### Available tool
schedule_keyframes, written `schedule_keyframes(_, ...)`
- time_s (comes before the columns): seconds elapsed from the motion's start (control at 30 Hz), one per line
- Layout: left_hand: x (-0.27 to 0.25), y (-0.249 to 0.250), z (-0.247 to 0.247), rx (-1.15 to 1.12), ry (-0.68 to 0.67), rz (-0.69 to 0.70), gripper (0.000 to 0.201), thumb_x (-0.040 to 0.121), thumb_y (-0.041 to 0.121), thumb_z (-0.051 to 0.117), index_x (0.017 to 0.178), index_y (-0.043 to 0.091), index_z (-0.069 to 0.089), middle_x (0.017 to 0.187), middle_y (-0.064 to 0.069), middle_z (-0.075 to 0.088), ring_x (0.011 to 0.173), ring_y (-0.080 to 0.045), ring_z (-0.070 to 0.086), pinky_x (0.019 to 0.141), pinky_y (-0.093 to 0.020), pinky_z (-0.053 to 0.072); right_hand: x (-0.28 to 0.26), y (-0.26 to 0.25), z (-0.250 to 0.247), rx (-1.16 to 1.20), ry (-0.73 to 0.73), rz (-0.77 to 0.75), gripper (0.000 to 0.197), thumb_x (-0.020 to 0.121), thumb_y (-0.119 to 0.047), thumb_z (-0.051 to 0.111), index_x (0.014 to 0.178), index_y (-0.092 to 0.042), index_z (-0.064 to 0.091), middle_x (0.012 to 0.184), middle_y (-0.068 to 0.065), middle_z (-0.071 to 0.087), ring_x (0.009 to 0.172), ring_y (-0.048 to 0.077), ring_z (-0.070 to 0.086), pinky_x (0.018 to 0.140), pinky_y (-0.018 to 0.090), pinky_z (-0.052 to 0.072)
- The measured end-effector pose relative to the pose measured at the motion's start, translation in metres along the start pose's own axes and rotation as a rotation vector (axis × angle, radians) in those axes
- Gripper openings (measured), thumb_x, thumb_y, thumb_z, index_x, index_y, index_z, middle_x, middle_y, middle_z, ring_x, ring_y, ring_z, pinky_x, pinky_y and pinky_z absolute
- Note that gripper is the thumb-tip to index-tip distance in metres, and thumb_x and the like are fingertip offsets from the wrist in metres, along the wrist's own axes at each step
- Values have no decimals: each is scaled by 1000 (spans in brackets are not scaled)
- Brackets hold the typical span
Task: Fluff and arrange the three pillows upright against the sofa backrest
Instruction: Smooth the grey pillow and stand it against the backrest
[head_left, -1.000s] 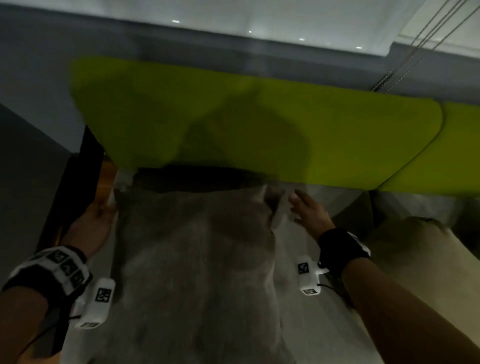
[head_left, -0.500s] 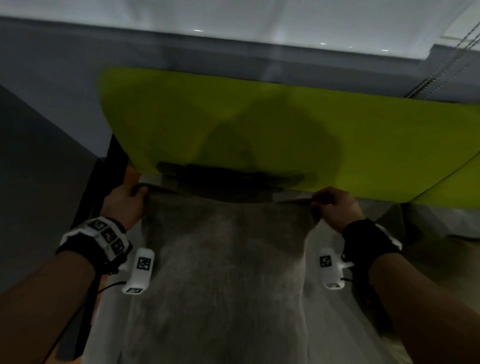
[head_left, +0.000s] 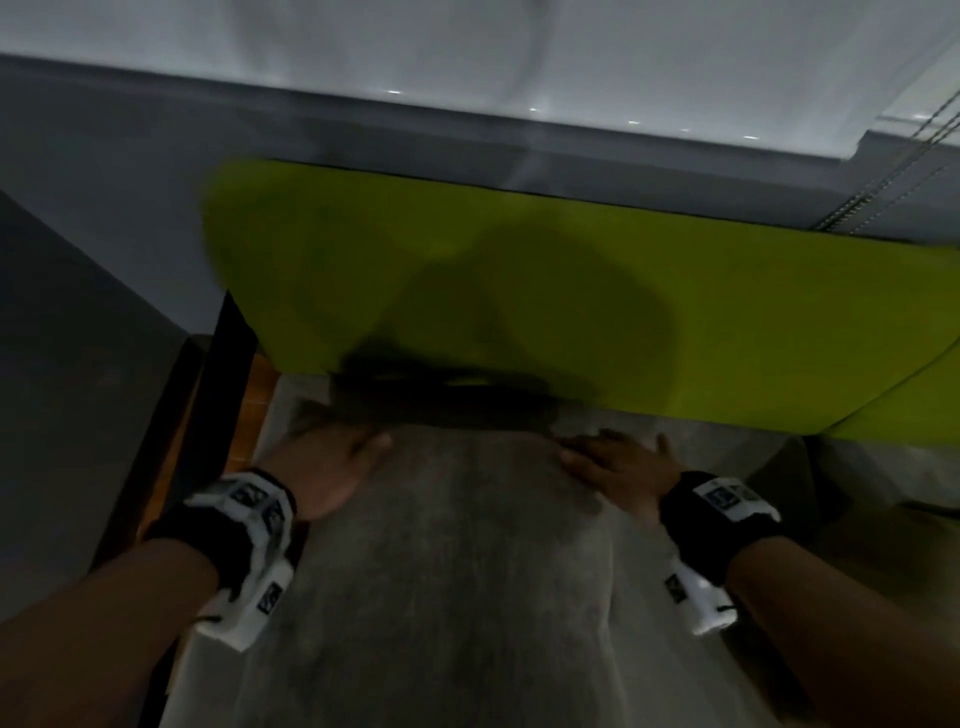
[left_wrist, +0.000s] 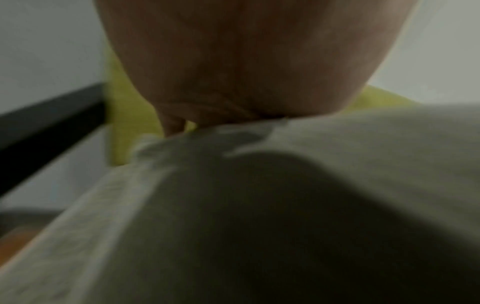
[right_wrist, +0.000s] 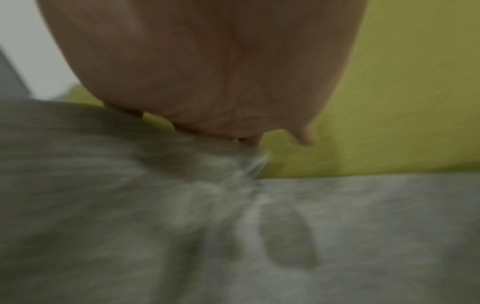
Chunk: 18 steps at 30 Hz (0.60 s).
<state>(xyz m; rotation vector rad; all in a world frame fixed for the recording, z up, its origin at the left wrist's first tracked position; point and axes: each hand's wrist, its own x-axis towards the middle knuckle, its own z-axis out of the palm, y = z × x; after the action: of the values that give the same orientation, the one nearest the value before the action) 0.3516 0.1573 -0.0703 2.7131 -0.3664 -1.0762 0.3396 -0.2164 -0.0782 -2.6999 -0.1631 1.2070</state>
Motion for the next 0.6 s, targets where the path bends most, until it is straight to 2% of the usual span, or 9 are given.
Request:
schedule_keyframes(0.03, 6, -14, -5, 61, 11, -18, 104, 81, 78, -17, 149, 25, 41, 153, -6, 45, 137, -26, 45, 115, -38, 33, -1, 12, -5, -29, 2, 71, 66, 94, -79, 8, 150, -54, 34, 162, -21, 32, 154, 17, 22, 119, 65, 0)
schedule_keyframes(0.07, 11, -28, -9, 95, 52, -63, 96, 87, 73, -10, 148, 21, 43, 153, -10, 44, 137, -28, 45, 115, -40, 34, -1, 23, -7, -21, 45, 113, 63, 97, -74, 13, 148, -50, 41, 161, -17, 37, 151, 17, 27, 121, 60, 7)
schedule_keyframes(0.1, 18, -42, -12, 107, 113, -114, 78, 98, 63, 4, 149, 18, 41, 158, -11, 37, 142, -30, 38, 118, -41, 29, -2, 31, -11, 58, 120, 136, 61, 99, -69, 21, 147, -42, 47, 158, -10, 43, 148, 19, 34, 120, 50, 17)
schedule_keyframes(0.17, 27, -59, -18, 61, 241, -118, 53, 106, 40, 27, 152, 16, 39, 164, -12, 25, 150, -34, 24, 122, -42, 18, -1, 41, -15, 405, 233, 160, 46, 106, -47, 45, 145, -24, 55, 149, 5, 55, 135, 26, 50, 107, 34, 35)
schedule_keyframes(0.27, 28, -70, -26, -63, 77, -216, 45, 103, 37, 47, 144, 20, 50, 151, -12, 45, 136, -34, 44, 112, -38, 36, 0, 49, -12, 702, 254, 142, 28, 98, -25, 67, 126, -20, 68, 118, 9, 73, 101, 25, 66, 88, 40, 53)
schedule_keyframes(0.33, 26, -69, -31, -92, 104, -244, 32, 101, 38, 52, 124, 21, 66, 135, -13, 56, 117, -35, 56, 97, -36, 45, -2, 53, -11, 614, 352, 142, 7, 95, -27, 72, 101, -26, 75, 93, 1, 74, 84, 20, 66, 78, 37, 51)
schedule_keyframes(0.4, 20, -63, -35, -154, 282, -254, 28, 98, 40, 57, 111, 18, 69, 124, -18, 61, 107, -38, 60, 86, -36, 47, -2, 55, -12, 639, 468, 176, 7, 96, -31, 71, 91, -27, 74, 85, 2, 72, 80, 22, 65, 75, 34, 49)
schedule_keyframes(0.5, 10, -61, -16, -370, 510, -318, 30, 97, 39, 57, 120, 21, 63, 118, -16, 65, 104, -38, 62, 84, -34, 44, -5, 49, -5, 966, 514, 242, 10, 100, -34, 63, 98, -25, 68, 99, 11, 74, 79, 24, 68, 75, 42, 56)
schedule_keyframes(0.6, 2, -65, 18, -826, 380, -392, 39, 94, 46, 52, 132, 38, 51, 120, -9, 65, 95, -31, 66, 83, -40, 54, -22, 42, 24, 1304, 306, 321, 11, 104, -30, 55, 110, -25, 64, 109, 8, 72, 90, 28, 70, 75, 38, 55)
